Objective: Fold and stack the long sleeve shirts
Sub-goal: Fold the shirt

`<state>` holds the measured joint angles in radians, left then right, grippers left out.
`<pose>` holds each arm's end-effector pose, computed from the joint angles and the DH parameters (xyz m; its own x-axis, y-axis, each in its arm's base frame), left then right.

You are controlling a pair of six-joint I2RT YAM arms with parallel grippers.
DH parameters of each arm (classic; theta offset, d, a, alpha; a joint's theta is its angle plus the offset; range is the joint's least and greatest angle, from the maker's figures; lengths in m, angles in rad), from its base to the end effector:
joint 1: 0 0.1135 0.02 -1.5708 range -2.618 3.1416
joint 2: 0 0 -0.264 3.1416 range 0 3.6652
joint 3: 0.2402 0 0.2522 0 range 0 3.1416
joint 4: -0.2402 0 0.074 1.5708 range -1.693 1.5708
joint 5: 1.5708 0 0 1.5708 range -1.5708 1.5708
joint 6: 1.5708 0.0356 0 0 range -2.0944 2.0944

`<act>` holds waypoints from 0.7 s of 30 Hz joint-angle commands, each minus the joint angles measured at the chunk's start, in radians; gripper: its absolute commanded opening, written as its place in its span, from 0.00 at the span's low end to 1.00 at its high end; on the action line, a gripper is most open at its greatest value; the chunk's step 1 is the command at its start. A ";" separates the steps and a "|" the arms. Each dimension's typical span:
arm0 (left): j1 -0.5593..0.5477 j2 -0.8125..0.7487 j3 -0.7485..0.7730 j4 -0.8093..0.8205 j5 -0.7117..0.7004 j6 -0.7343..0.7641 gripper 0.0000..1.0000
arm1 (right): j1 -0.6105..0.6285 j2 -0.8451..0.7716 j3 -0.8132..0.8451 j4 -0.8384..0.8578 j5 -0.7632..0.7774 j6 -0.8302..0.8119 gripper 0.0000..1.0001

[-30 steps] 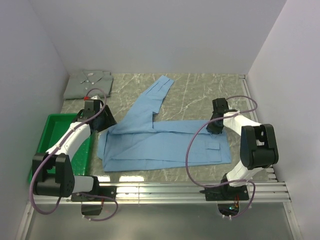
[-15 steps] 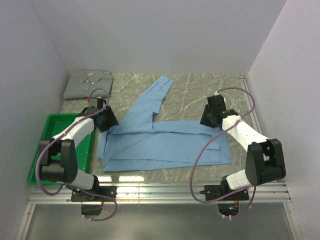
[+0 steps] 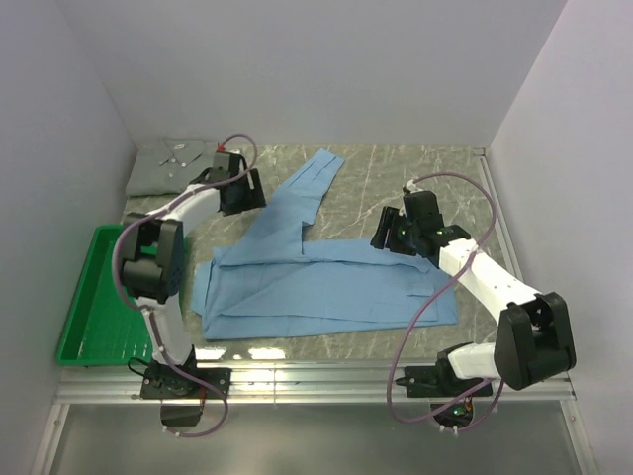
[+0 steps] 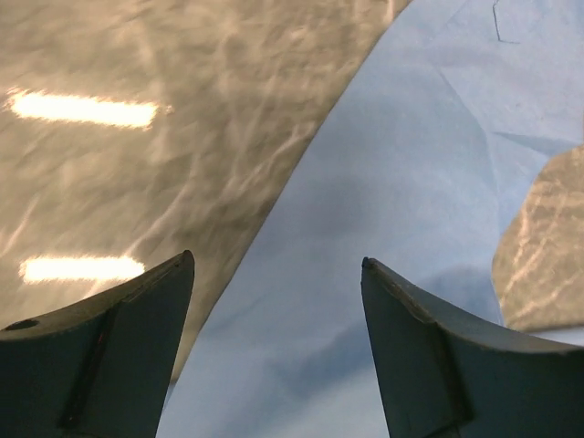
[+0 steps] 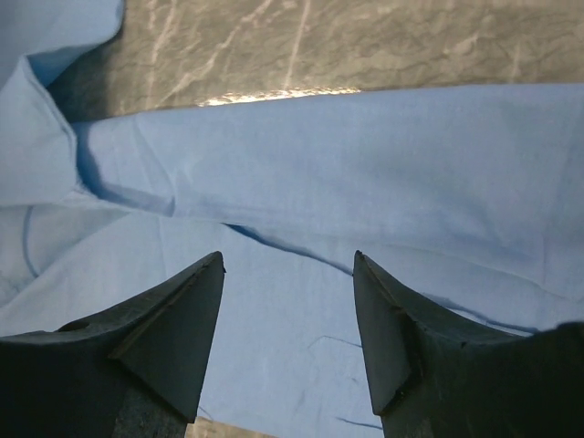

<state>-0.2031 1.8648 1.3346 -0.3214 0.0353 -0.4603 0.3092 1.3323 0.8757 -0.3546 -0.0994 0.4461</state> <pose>0.4017 -0.0840 0.2116 -0.7598 -0.2968 -0.5784 -0.1263 0.9402 -0.3164 0.2650 0.0884 0.2365 -0.7819 0.2009 -0.5902 -0.0339 0.9316 0.3620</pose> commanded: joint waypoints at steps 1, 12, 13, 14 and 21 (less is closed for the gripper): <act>-0.048 0.098 0.109 -0.001 -0.032 0.052 0.80 | 0.018 -0.062 0.002 0.006 -0.014 -0.024 0.66; -0.121 0.341 0.356 -0.018 -0.176 0.078 0.69 | 0.034 -0.127 -0.037 -0.006 -0.013 -0.035 0.66; -0.124 0.361 0.362 -0.015 -0.178 0.078 0.68 | 0.034 -0.131 -0.041 -0.006 -0.011 -0.035 0.66; -0.127 0.372 0.379 -0.022 -0.178 0.077 0.68 | 0.036 -0.136 -0.044 -0.007 -0.011 -0.037 0.66; -0.162 0.438 0.407 -0.077 -0.233 0.060 0.54 | 0.036 -0.147 -0.055 -0.009 -0.002 -0.038 0.66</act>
<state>-0.3439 2.2578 1.7283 -0.3393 -0.1669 -0.4038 0.3363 1.2182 0.8288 -0.3721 -0.1062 0.4213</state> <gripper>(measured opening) 0.575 0.661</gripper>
